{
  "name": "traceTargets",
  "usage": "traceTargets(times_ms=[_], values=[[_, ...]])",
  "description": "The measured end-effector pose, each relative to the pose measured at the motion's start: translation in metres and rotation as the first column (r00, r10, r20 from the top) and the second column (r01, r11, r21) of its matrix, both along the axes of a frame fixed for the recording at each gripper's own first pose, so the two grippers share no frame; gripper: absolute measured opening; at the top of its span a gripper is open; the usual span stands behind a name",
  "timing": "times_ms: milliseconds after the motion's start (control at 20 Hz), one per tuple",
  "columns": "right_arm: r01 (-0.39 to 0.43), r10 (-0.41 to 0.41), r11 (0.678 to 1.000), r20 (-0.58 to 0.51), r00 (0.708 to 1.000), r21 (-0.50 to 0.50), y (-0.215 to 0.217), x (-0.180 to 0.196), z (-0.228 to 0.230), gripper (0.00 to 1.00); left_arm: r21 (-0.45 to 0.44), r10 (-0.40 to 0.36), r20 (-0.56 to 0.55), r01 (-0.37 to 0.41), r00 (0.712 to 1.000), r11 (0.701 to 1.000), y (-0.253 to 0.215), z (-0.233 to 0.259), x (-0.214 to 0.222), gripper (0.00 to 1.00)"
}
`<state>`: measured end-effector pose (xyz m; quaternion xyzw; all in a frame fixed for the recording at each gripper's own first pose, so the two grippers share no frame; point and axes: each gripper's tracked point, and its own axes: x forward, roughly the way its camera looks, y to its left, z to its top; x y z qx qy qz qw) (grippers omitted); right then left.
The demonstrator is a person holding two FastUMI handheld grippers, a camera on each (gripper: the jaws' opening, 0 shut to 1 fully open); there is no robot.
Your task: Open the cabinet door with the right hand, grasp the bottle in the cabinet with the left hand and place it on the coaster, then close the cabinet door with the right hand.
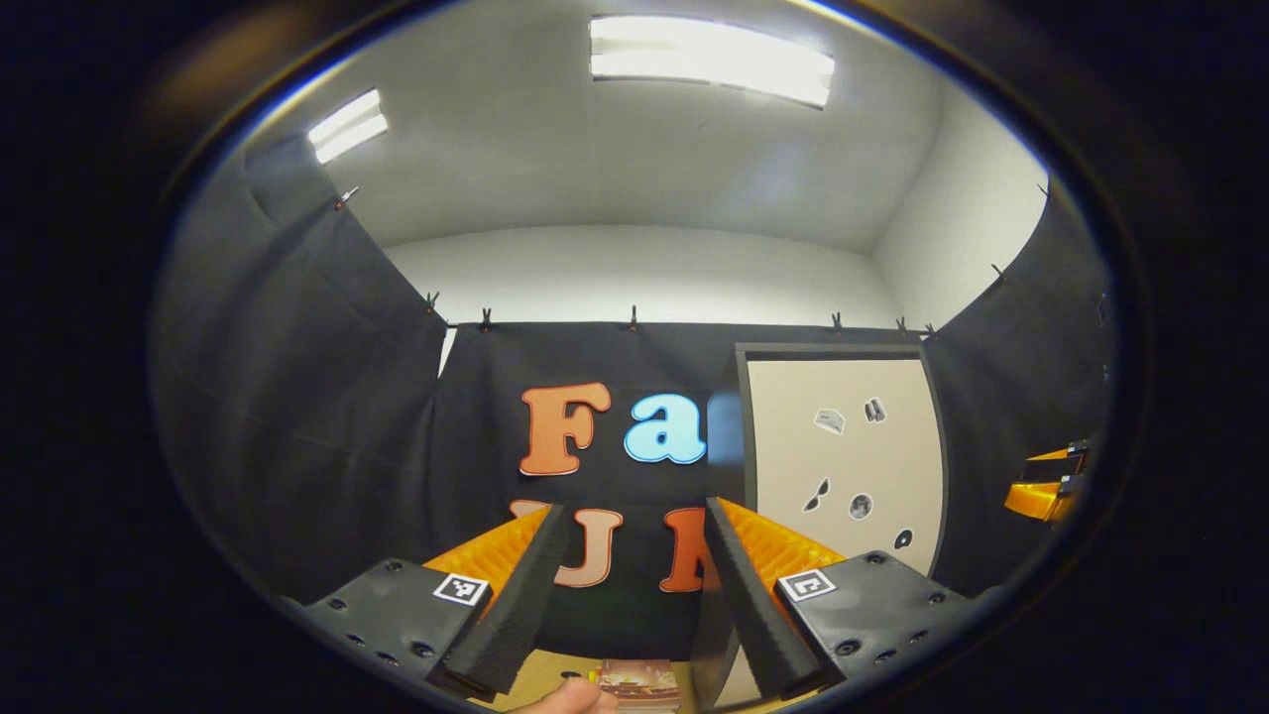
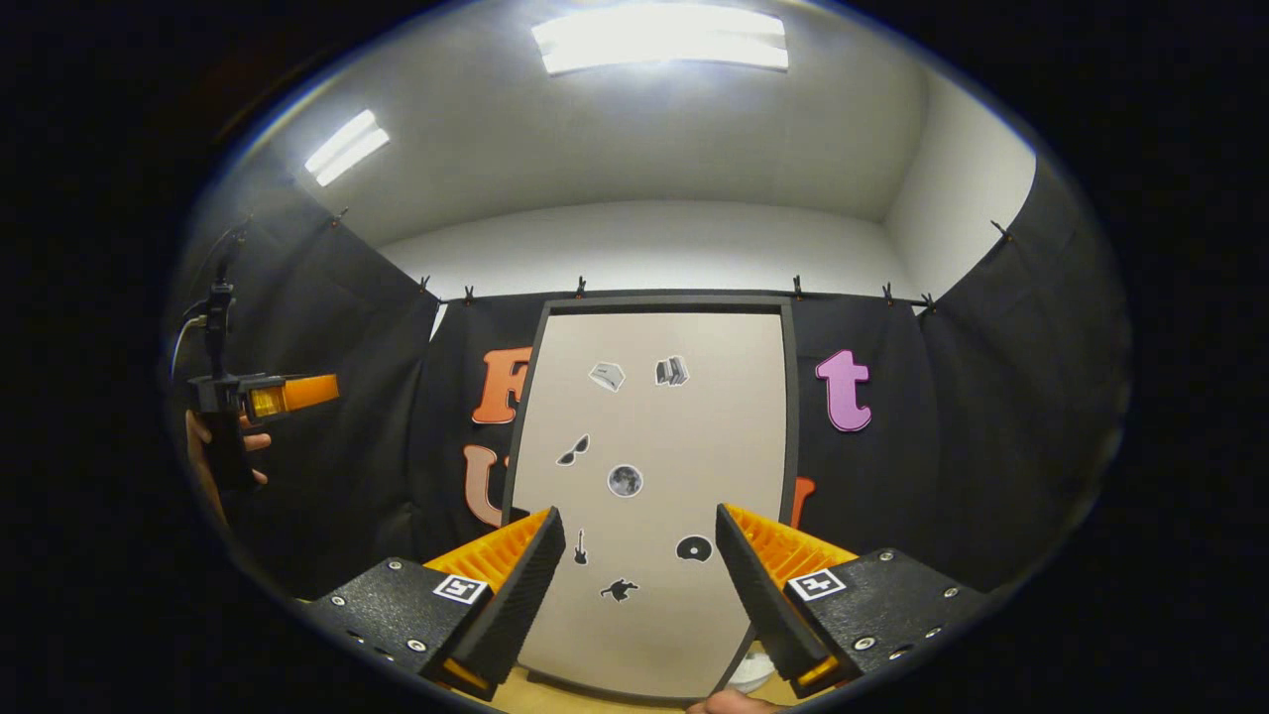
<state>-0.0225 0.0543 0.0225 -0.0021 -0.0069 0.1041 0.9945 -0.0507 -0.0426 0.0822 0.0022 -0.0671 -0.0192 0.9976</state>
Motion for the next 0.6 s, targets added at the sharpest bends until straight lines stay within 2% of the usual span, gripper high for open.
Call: traceTargets(times_ms=[300,600], values=[[-0.007,0.009,1.0,0.058,0.998,-0.026,-0.003,-0.002,0.007,0.94,0.011,0.023,-0.03,-0.023,0.999,1.0,-0.001,-0.021,0.012,0.91],[0.022,-0.019,0.999,0.087,0.996,-0.036,-0.016,0.006,0.005,0.94,0.009,0.048,-0.019,-0.048,0.999,0.999,-0.01,-0.01,0.026,0.91]])
